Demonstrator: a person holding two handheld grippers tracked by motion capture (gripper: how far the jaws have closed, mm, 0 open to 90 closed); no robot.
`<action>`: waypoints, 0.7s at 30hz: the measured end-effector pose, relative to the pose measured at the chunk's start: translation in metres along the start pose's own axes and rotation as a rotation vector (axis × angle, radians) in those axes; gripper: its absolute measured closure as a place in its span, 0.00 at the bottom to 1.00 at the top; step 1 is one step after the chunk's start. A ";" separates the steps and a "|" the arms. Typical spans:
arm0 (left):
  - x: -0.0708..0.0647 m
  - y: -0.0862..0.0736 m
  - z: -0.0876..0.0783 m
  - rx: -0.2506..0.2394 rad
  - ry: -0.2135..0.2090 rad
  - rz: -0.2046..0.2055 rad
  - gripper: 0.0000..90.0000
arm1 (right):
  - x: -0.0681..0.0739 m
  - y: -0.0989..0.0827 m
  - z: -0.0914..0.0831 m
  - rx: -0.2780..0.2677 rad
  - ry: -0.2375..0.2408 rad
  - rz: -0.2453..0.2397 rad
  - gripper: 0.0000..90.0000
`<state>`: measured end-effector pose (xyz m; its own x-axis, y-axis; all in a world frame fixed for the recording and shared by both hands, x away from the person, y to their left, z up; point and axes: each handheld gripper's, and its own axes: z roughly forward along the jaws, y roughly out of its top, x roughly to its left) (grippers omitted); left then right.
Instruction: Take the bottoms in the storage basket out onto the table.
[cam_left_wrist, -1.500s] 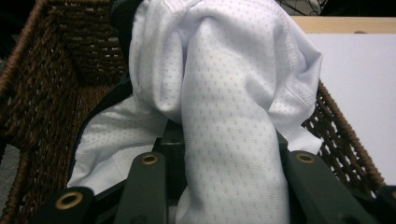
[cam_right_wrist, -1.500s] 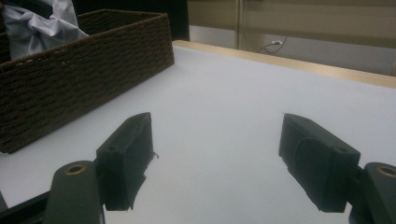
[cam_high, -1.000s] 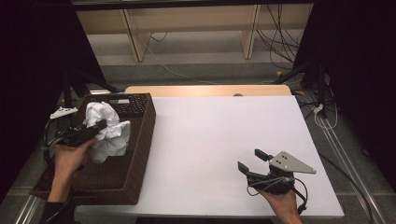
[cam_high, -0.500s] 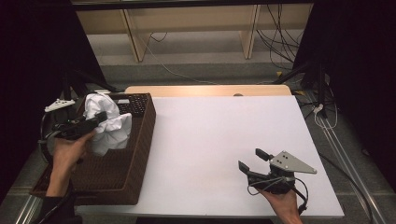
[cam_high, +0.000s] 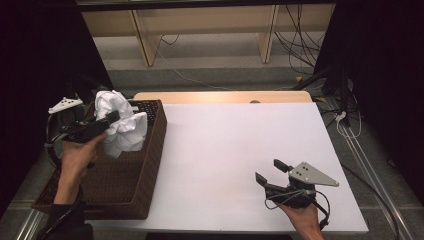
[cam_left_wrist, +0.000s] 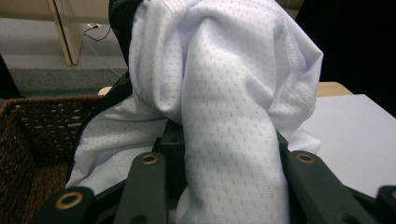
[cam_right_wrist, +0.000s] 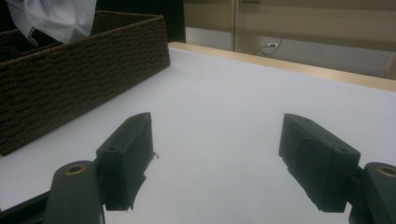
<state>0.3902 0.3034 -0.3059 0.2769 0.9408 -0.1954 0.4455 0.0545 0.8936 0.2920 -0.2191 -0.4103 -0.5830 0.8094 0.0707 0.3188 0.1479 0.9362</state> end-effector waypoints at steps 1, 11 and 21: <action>0.000 0.000 0.000 0.000 0.000 0.000 0.71 | 0.000 0.000 0.000 0.000 0.000 0.000 0.30; -0.019 0.008 -0.002 -0.024 -0.062 0.022 0.71 | 0.000 0.000 0.001 0.001 0.002 0.004 0.30; -0.047 0.016 -0.001 -0.031 -0.206 0.031 0.71 | 0.001 -0.001 0.002 0.008 0.002 -0.001 0.30</action>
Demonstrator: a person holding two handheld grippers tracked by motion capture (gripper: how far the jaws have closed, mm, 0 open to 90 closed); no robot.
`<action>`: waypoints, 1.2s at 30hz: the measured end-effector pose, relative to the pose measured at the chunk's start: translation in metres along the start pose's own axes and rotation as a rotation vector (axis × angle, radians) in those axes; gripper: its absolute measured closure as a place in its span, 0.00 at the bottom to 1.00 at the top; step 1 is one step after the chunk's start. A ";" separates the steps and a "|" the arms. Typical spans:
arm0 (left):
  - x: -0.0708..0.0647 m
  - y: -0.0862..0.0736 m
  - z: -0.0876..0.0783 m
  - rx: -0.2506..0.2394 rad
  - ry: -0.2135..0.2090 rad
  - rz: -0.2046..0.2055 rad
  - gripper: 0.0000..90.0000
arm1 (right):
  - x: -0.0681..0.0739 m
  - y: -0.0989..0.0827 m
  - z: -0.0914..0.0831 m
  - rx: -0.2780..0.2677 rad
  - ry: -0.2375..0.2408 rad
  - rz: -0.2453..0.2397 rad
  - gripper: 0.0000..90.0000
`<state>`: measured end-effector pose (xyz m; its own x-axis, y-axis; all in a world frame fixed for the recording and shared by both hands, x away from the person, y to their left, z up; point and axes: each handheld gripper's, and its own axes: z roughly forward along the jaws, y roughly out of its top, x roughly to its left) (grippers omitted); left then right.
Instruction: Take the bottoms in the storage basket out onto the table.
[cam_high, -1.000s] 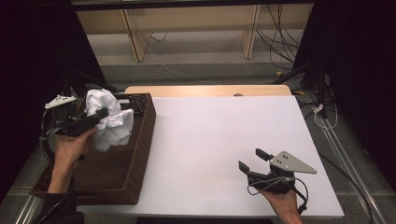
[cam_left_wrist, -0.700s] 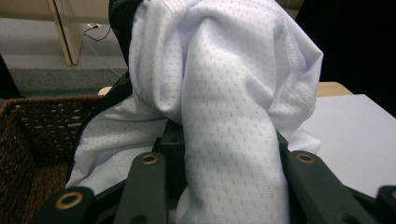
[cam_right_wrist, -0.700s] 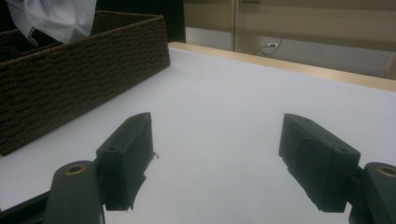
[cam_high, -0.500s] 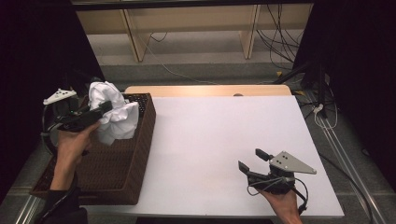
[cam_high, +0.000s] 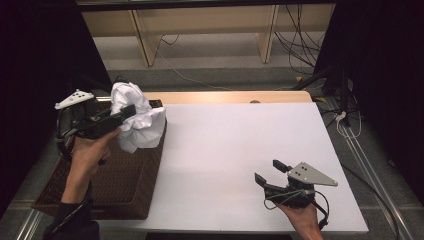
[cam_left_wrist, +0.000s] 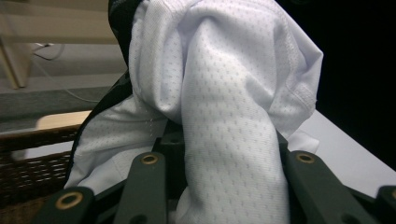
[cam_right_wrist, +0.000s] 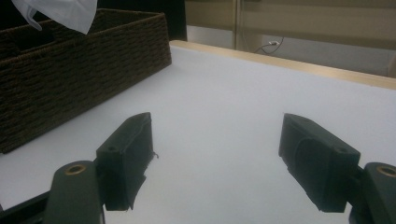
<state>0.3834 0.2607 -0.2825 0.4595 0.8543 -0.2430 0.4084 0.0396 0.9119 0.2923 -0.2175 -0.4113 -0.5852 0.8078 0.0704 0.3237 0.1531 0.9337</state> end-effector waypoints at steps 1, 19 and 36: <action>0.000 0.000 0.000 0.000 0.000 0.000 0.71 | 0.000 0.000 0.000 0.000 0.000 0.000 0.30; -0.034 -0.007 0.037 0.070 -0.214 -0.030 0.71 | -0.002 0.000 -0.001 -0.003 0.000 0.001 0.30; -0.063 -0.019 0.072 0.143 -0.304 -0.002 0.70 | -0.004 -0.002 0.002 0.002 0.007 0.007 0.30</action>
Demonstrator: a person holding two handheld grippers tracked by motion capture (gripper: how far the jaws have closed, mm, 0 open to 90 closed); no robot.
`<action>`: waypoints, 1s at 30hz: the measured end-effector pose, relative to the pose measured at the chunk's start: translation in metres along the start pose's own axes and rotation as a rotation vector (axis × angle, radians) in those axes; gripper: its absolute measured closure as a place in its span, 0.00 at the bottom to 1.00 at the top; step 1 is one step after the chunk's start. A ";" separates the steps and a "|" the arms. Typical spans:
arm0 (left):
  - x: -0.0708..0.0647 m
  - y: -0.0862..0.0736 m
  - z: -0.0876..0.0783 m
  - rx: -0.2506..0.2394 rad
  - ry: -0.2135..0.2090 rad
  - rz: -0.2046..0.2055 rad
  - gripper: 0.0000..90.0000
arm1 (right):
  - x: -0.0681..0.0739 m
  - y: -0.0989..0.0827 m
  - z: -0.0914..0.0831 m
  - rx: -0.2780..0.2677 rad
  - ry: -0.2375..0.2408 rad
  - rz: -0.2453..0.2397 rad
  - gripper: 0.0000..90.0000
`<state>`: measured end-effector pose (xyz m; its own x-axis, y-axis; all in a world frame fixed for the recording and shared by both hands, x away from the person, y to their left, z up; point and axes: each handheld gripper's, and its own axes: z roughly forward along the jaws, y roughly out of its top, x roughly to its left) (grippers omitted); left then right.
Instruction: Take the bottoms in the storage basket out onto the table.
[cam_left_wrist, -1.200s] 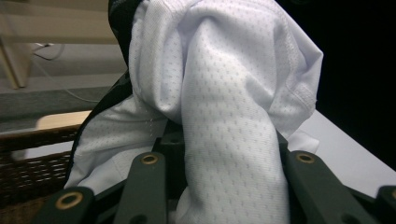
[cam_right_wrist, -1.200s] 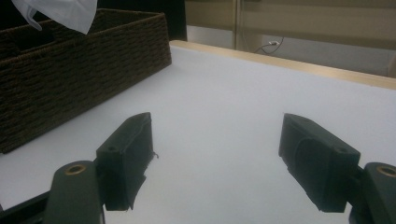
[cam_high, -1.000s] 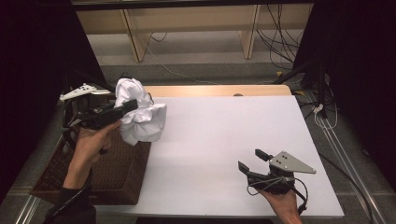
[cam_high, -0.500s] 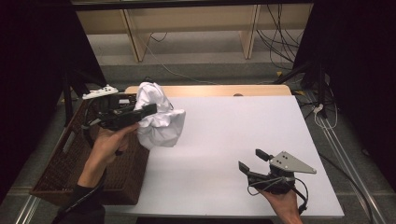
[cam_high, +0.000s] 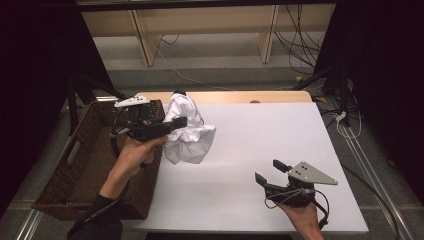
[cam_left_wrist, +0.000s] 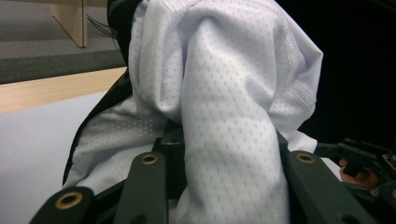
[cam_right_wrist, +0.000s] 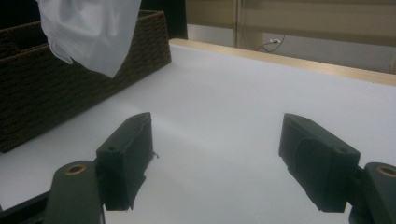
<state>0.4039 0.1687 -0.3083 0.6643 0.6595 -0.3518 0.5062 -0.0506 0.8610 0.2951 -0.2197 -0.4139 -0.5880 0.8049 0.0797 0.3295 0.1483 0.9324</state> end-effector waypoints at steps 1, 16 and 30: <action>-0.002 -0.001 0.005 0.009 -0.001 0.006 0.70 | 0.000 0.000 0.000 -0.001 0.000 -0.001 0.30; -0.005 -0.014 0.039 0.095 0.008 0.020 0.70 | 0.000 0.001 -0.002 -0.006 -0.005 -0.007 0.30; -0.002 -0.029 0.067 0.154 0.028 0.004 0.69 | -0.001 0.001 -0.004 -0.009 -0.007 -0.007 0.30</action>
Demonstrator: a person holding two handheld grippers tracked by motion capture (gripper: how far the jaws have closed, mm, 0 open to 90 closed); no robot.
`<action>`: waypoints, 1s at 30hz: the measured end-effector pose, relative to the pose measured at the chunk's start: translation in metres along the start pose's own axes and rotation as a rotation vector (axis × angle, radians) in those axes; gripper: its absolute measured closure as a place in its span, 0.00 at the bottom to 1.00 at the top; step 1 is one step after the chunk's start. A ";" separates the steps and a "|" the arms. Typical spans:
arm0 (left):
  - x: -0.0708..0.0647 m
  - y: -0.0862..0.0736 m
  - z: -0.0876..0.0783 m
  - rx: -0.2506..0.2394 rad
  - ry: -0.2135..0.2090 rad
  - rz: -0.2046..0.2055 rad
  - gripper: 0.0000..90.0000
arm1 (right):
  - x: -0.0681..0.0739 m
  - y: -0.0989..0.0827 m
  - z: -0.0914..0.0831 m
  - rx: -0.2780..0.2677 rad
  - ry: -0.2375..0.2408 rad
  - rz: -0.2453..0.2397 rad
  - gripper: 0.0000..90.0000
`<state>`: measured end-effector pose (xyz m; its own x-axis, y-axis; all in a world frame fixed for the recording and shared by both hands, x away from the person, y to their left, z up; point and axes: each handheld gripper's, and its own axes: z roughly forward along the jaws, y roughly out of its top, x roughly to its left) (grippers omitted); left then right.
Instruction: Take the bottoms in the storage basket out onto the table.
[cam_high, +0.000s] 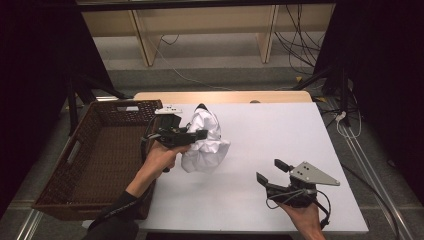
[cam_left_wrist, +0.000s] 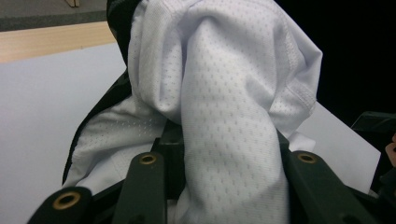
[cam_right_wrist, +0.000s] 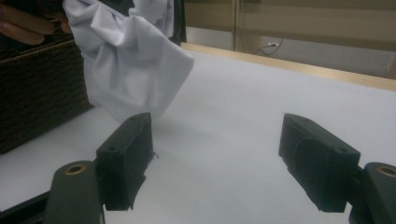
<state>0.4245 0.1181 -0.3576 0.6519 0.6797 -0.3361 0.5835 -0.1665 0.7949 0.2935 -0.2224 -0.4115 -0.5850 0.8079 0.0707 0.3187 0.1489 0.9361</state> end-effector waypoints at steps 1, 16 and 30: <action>-0.001 -0.001 0.003 0.010 -0.002 0.006 0.69 | 0.000 0.000 0.000 0.000 -0.001 -0.001 0.30; -0.006 -0.006 0.022 0.040 -0.016 0.008 0.69 | -0.001 0.000 -0.001 0.002 -0.002 -0.001 0.30; -0.012 -0.013 0.042 0.081 -0.018 0.014 0.67 | 0.000 0.000 -0.001 -0.001 -0.001 -0.007 0.30</action>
<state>0.4294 0.0825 -0.3848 0.6686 0.6642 -0.3345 0.6108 -0.2338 0.7565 0.2927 -0.2231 -0.4108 -0.5861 0.8077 0.0639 0.3144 0.1541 0.9367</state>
